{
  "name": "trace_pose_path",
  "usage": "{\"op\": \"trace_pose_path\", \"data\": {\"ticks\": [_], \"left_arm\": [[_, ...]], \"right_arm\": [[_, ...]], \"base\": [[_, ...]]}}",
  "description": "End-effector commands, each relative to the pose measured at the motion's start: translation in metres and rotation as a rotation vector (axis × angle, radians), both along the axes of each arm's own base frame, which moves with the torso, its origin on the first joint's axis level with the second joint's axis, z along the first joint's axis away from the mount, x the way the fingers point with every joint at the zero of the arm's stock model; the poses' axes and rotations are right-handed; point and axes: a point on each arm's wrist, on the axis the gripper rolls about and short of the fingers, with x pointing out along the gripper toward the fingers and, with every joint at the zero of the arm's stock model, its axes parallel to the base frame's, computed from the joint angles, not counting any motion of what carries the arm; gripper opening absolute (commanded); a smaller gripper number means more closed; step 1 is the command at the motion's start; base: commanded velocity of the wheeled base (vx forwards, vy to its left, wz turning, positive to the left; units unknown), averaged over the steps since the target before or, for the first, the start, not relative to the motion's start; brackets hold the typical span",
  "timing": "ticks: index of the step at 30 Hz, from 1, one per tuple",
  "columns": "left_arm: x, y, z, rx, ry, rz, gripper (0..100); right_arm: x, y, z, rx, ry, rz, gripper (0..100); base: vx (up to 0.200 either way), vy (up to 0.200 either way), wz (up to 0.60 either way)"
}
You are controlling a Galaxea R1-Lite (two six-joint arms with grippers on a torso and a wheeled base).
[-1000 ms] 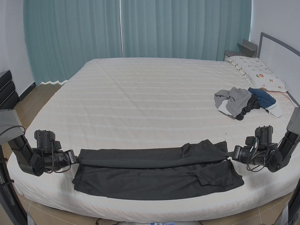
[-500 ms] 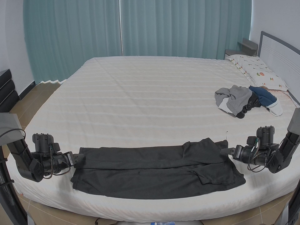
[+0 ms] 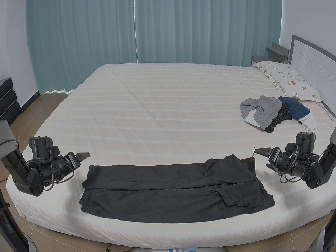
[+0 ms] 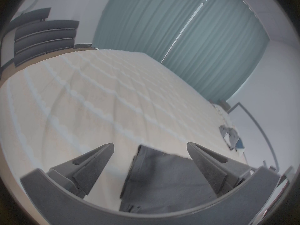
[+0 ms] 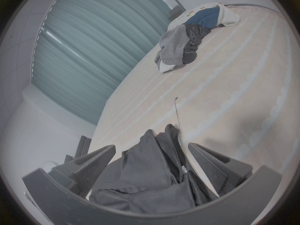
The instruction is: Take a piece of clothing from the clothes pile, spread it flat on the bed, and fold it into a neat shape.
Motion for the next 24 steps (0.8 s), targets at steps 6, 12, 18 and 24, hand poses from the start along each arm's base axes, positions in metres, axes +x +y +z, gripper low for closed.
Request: {"op": "trace_pose_path", "data": {"ticks": [6,12,18,24], "left_arm": [[0.042,-0.005,-0.002,-0.169,0.196,0.021,100],[0.045,-0.007,-0.011,-0.210,0.235,-0.003,100],[0.046,-0.010,-0.018,-0.203,0.257,-0.012,100],[0.048,-0.010,-0.026,-0.197,0.272,-0.008,0]], "right_arm": [[0.016,-0.002,-0.018,0.096,0.065,-0.033,100],[0.017,-0.008,-0.028,0.134,0.106,-0.073,100],[0.018,-0.013,-0.034,0.138,0.122,-0.089,100],[0.023,-0.015,-0.030,0.138,0.103,-0.093,100]], "base": [[0.000,0.000,0.00],[0.000,0.000,0.00],[0.000,0.000,0.00],[0.000,0.000,0.00]]}}
